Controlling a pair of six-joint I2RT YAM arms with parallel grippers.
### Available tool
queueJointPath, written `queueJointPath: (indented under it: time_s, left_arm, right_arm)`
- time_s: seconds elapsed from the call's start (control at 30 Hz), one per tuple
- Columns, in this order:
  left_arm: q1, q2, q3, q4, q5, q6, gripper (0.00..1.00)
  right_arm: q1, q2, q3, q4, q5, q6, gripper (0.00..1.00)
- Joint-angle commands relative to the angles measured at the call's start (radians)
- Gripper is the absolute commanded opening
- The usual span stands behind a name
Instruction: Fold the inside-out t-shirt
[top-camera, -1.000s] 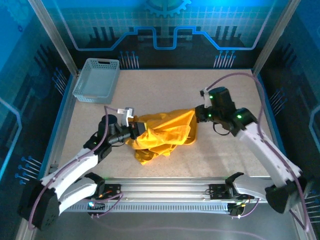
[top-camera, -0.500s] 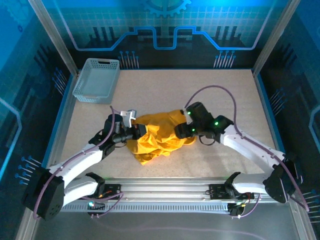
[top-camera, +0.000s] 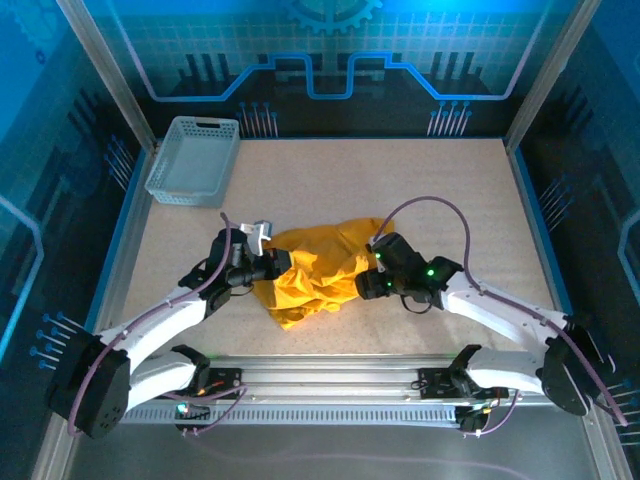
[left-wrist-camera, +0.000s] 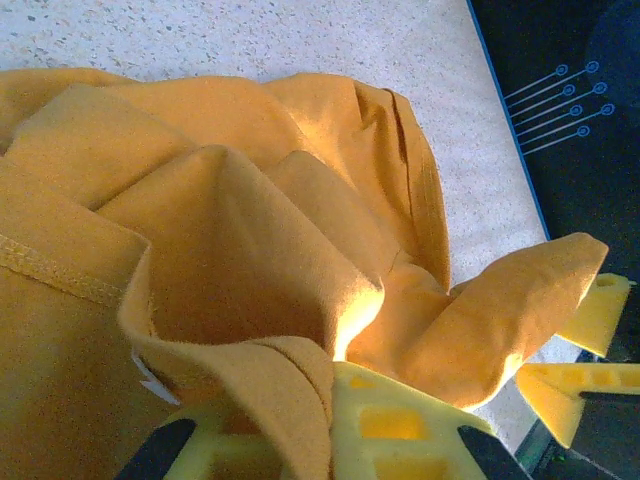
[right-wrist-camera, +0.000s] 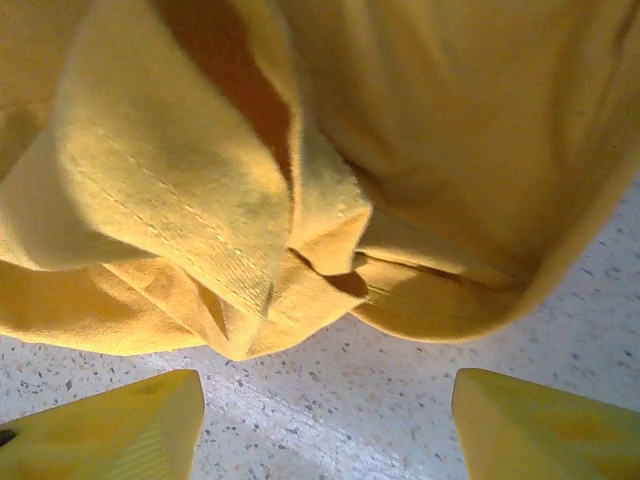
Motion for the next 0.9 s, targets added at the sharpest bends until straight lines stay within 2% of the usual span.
queueJointPath:
  time_s: [0.0,0.1,0.2,0.27,0.37,0.4,0.5,0.6,0.73,0.8,0.87]
  left_arm:
    - [-0.002,0.009,0.028,-0.014,-0.018,-0.002,0.0]
    - [-0.002,0.009,0.027,-0.018,-0.019,-0.001,0.0]
    - [-0.002,0.009,0.028,-0.029,-0.015,0.006,0.0]
    - [-0.002,0.002,0.032,-0.05,-0.019,0.014,0.0]
    - [-0.001,-0.029,0.038,-0.096,-0.033,0.035,0.06]
    - [-0.001,-0.043,0.037,-0.106,-0.041,0.038,0.09]
    - [0.009,-0.103,0.027,-0.137,-0.061,0.041,0.24]
    - [0.024,-0.143,0.015,-0.14,-0.046,0.029,0.33]
    - [0.042,-0.164,0.028,-0.169,-0.047,0.029,0.44]
    - [0.057,-0.18,0.041,-0.201,-0.088,0.023,0.48]
    - [0.087,-0.18,0.07,-0.259,-0.166,0.017,0.57]
  right_arm:
    - [0.026,0.055,-0.041,0.164,-0.08,0.003,0.62]
    - [0.03,0.094,-0.033,0.21,-0.095,0.013,0.53]
    - [0.03,0.125,-0.003,0.208,-0.076,0.005,0.39]
    - [0.029,0.127,0.016,0.193,-0.047,0.003,0.23]
    - [0.026,0.121,0.044,0.164,-0.03,-0.008,0.03]
    - [0.026,0.116,0.055,0.144,-0.025,-0.009,0.0]
    - [0.018,0.077,0.093,0.051,0.041,-0.013,0.0]
    - [-0.042,-0.008,0.105,-0.04,0.081,-0.014,0.0]
    - [-0.225,-0.151,0.109,-0.182,0.114,0.03,0.0]
    - [-0.329,-0.214,0.097,-0.218,0.111,0.046,0.0]
    - [-0.43,-0.266,0.086,-0.247,0.098,0.06,0.0]
